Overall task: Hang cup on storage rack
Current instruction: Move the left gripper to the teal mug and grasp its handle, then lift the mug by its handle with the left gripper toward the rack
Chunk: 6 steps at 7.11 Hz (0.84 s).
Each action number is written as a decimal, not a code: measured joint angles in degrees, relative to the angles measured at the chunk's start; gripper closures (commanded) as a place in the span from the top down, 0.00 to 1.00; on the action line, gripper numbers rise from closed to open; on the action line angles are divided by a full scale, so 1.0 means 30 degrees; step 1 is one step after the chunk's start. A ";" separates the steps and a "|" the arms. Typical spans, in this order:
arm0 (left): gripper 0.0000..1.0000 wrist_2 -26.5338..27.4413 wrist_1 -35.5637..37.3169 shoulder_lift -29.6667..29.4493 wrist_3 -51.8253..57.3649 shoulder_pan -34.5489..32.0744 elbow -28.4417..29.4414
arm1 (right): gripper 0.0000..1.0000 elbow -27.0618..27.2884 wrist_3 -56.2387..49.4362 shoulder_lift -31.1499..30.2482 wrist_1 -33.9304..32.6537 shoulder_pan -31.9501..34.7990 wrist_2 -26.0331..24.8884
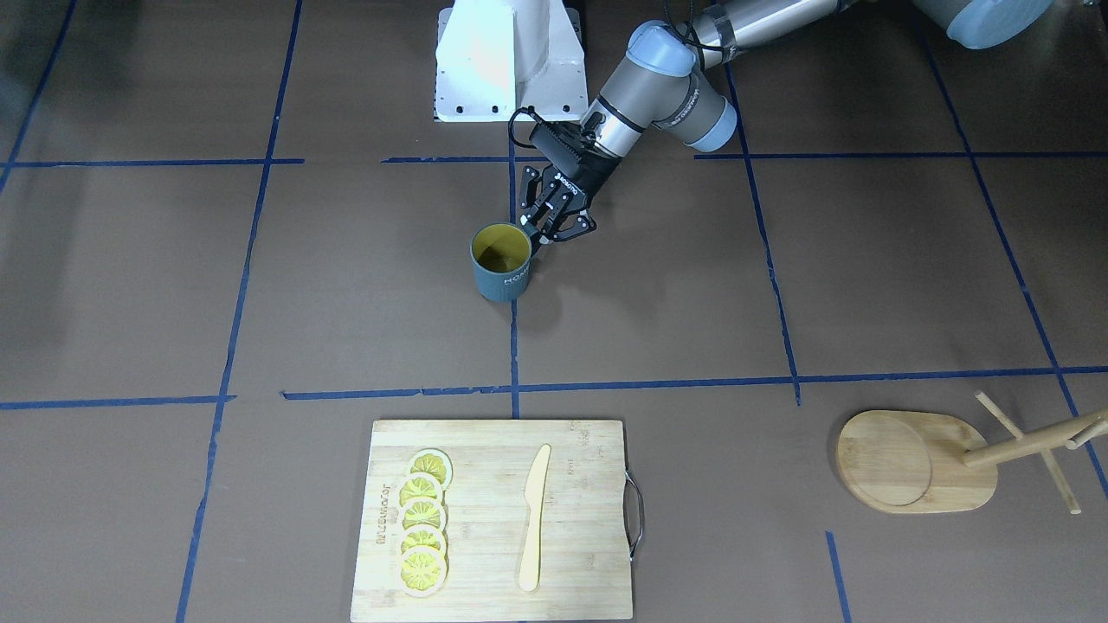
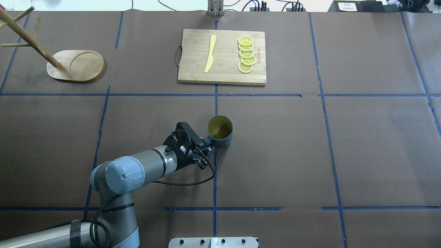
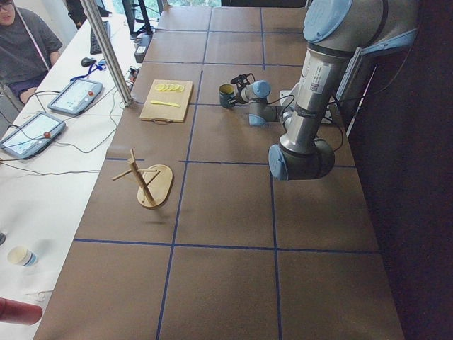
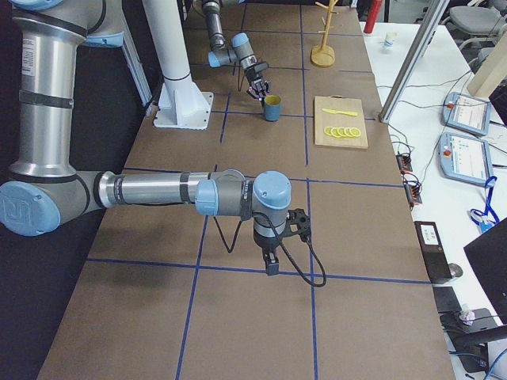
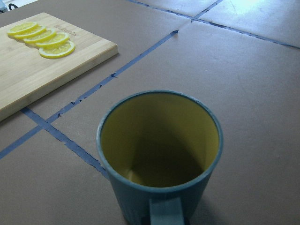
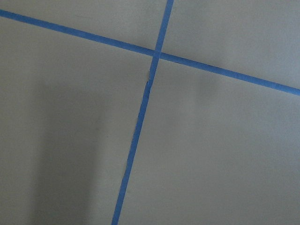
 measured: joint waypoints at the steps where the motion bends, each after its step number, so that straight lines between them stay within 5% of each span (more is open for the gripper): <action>1: 0.01 0.0000 -0.0242 -0.0006 -0.0993 -0.0081 -0.0098 | 1.00 -0.0124 0.0005 -0.0009 0.0006 0.0000 0.0013; 6: 0.03 0.0001 -0.2243 0.0027 -1.6687 -0.1273 -0.2875 | 1.00 -0.0431 0.0069 0.0015 0.0012 -0.0001 0.0293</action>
